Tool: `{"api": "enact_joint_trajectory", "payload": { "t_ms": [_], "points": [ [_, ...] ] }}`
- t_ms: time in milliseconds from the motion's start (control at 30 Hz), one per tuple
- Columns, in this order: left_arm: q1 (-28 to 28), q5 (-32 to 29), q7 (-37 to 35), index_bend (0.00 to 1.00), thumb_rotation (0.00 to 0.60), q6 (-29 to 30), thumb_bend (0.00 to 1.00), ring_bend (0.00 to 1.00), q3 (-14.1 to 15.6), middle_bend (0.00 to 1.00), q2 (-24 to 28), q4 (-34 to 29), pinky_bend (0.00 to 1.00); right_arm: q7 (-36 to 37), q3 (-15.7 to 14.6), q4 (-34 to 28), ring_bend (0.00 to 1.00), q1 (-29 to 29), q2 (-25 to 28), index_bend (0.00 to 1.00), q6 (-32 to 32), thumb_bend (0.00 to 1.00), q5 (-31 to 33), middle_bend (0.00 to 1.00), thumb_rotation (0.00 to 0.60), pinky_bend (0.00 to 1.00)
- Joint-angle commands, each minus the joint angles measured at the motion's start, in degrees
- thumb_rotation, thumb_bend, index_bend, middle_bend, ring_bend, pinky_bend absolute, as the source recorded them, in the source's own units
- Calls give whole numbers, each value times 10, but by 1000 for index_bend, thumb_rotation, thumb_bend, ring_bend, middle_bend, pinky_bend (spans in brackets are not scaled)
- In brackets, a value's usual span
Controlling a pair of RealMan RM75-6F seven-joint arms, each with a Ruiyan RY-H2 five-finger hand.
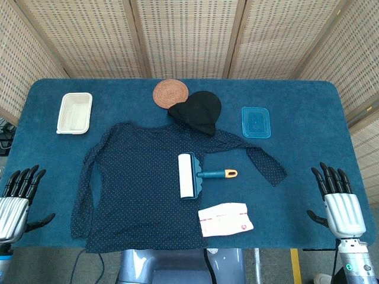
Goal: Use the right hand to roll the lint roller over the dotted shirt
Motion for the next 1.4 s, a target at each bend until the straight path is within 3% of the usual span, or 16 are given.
{"api": "enact_joint_trajectory", "payload": {
  "t_ms": [33,333,367,433,467,500,567,633,700,833,933,1033,1233,1400],
  "points": [
    [1,1,1,0,600,1,0,0,1,0,0,0,0,-1,0,0,0,0,0,0,-1,0,1,0,600,0],
    [1,1,-2,0,600,2,0,0,0,0,1,-3,0,-5,-1,-4,0,8,-1,0,-21,0,9,3,600,0],
    [0,-1,-3,0,600,1,0,0,-1,0,2,-3,0,-7,3,-1,14,12,-6,0,-23,0,9,28,600,0],
    [-1,-7,-4,0,600,-2,0,0,-4,0,2,-3,0,-13,10,10,232,26,-18,0,-33,0,5,250,600,26],
    [-3,-11,-4,0,600,-5,0,0,-5,0,2,-4,0,-14,16,15,349,40,-23,0,-49,0,5,358,600,89],
    [-4,-14,-4,0,600,-8,0,0,-6,0,2,-5,0,-16,21,18,519,52,-26,0,-63,0,6,502,600,252],
    [-7,-19,-1,0,600,-13,0,0,-8,0,2,-6,0,-24,30,20,749,76,-29,0,-93,0,11,698,600,687],
    [-11,-28,5,0,600,-21,0,0,-12,0,0,-8,0,-49,47,5,864,119,-26,0,-158,0,37,795,600,911],
    [-12,-36,12,0,600,-24,0,0,-15,0,-2,-8,0,-63,63,-17,946,148,-21,0,-205,0,76,860,600,992],
    [-17,-55,24,0,600,-36,0,0,-20,0,-7,-8,0,-156,96,-50,1000,223,-31,0,-300,0,209,952,600,1000],
    [-20,-65,26,0,600,-43,0,0,-23,0,-8,-10,0,-216,114,-63,1000,279,-54,0,-334,0,327,979,600,1000],
    [-23,-71,27,0,600,-49,0,0,-24,0,-8,-9,0,-264,121,-59,1000,330,-89,0,-331,0,414,994,600,1000],
    [-26,-79,24,0,600,-56,0,0,-26,0,-7,-7,0,-320,120,-35,1000,396,-155,3,-297,0,520,1000,600,1000],
    [-30,-88,18,0,600,-64,0,0,-28,0,-6,-3,0,-350,116,3,1000,437,-216,145,-253,5,576,1000,600,1000]
  ]
}}
